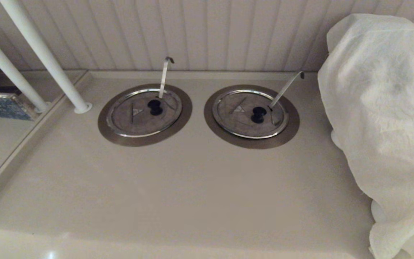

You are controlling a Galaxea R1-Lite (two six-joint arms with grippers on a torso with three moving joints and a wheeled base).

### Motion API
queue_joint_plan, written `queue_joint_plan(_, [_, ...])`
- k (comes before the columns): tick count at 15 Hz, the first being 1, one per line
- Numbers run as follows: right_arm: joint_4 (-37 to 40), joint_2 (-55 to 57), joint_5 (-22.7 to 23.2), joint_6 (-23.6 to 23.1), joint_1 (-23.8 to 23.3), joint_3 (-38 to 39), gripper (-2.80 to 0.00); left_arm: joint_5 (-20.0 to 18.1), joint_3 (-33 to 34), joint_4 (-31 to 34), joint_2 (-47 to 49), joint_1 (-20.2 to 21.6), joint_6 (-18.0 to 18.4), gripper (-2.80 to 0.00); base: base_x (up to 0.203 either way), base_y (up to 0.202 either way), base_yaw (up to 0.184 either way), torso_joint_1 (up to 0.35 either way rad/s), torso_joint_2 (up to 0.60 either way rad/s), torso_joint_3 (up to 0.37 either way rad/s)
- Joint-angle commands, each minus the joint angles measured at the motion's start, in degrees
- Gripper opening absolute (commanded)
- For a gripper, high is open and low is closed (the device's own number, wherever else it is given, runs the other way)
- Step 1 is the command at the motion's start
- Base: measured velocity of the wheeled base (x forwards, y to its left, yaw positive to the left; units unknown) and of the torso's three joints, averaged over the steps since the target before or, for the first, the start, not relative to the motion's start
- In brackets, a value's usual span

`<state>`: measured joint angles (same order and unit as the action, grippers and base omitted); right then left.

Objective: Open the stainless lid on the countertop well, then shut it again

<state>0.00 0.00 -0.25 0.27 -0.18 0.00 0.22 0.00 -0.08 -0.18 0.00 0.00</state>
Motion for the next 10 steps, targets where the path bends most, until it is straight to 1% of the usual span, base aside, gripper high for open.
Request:
queue_joint_plan(1, [0.09,-0.09,0.23,-1.07,0.01,0.09,0.00,0.02,0.01,0.00,0.18,0.08,0.00,-2.80,0.000,0.000,0.000,0.000,0.00,0.000])
queue_joint_plan(2, [0.27,-0.09,0.80,-3.87,0.01,0.09,0.00,-0.04,0.09,0.00,0.18,0.09,0.00,-2.80,0.000,0.000,0.000,0.000,0.00,0.000])
queue_joint_plan(3, [0.35,-0.08,1.20,-5.16,0.01,0.09,0.00,0.02,0.07,0.00,0.18,0.09,0.00,-2.80,0.000,0.000,0.000,0.000,0.00,0.000])
queue_joint_plan(5, [0.35,0.00,2.00,-5.10,0.01,0.00,0.00,0.04,0.09,0.00,0.18,0.00,0.00,-2.80,0.000,0.000,0.000,0.000,0.00,0.000])
queue_joint_plan(10, [0.35,0.00,2.10,-5.10,0.08,0.09,0.00,0.04,0.08,0.00,0.18,0.08,0.00,-2.80,0.000,0.000,0.000,0.000,0.00,0.000])
